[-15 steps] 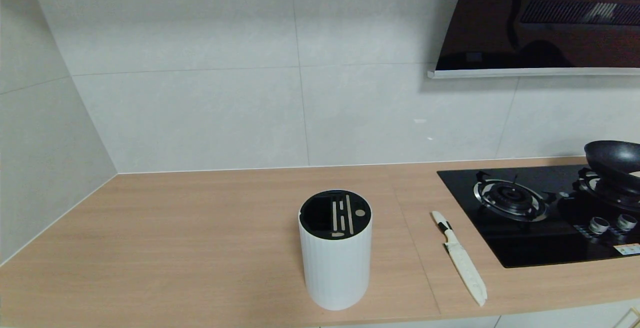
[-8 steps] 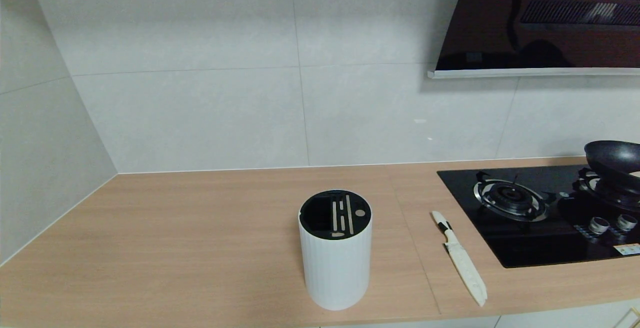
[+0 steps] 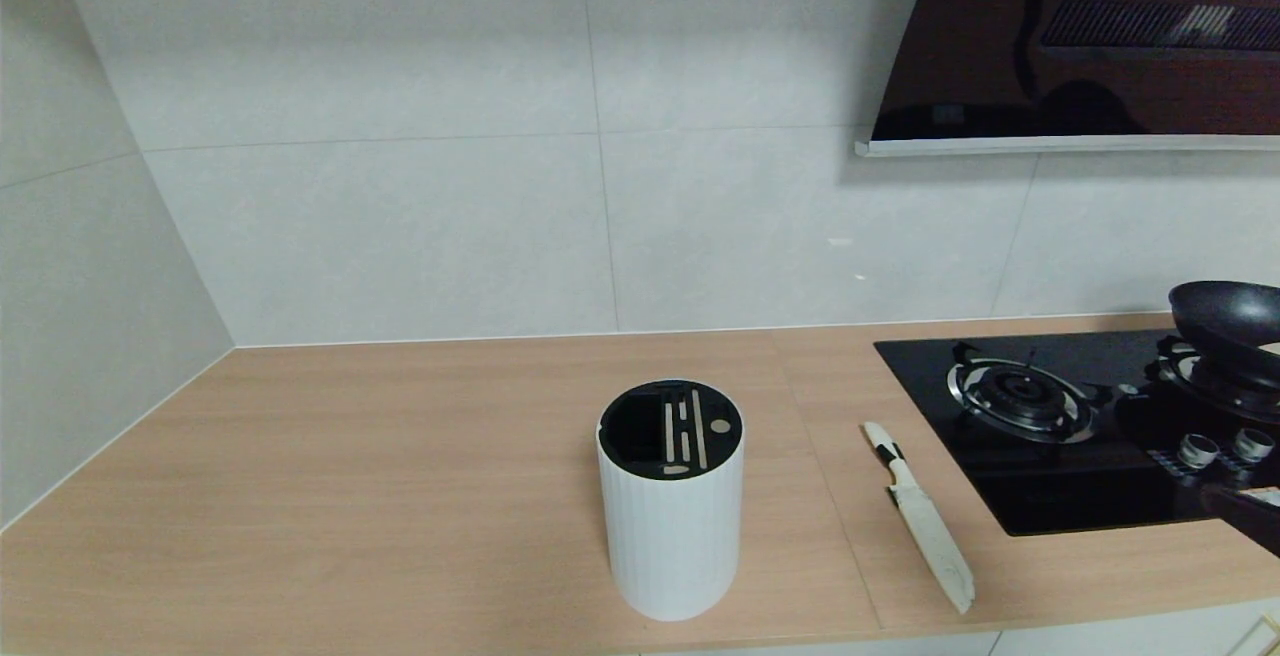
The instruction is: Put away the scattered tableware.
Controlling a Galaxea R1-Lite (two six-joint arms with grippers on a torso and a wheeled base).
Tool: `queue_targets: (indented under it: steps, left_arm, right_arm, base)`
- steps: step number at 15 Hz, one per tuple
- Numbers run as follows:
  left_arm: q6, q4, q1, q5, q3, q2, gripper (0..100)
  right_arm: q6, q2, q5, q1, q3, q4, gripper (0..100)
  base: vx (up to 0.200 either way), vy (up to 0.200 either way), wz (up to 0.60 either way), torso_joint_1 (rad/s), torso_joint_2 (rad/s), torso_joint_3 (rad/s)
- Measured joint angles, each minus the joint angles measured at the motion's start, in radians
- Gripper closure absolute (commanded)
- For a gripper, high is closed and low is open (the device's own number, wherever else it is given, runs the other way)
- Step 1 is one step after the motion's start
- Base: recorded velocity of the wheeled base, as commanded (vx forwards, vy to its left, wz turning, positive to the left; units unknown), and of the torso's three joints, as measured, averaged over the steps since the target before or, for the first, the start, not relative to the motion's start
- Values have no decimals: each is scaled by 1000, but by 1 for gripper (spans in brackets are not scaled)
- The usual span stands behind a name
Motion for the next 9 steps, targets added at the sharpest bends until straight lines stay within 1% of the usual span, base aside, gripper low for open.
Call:
queue_targets:
  steps: [4,9]
  left_arm:
    - [0,0,0,0,0,0,0]
    - [0,0,0,0,0,0,0]
  right_arm:
    - [22,312,-3,84,-9,-159,0]
    - [33,684,-32,117,-16,-443,0]
  base:
    - [0,0,0,0,0,0]
    - [0,0,0,0,0,0]
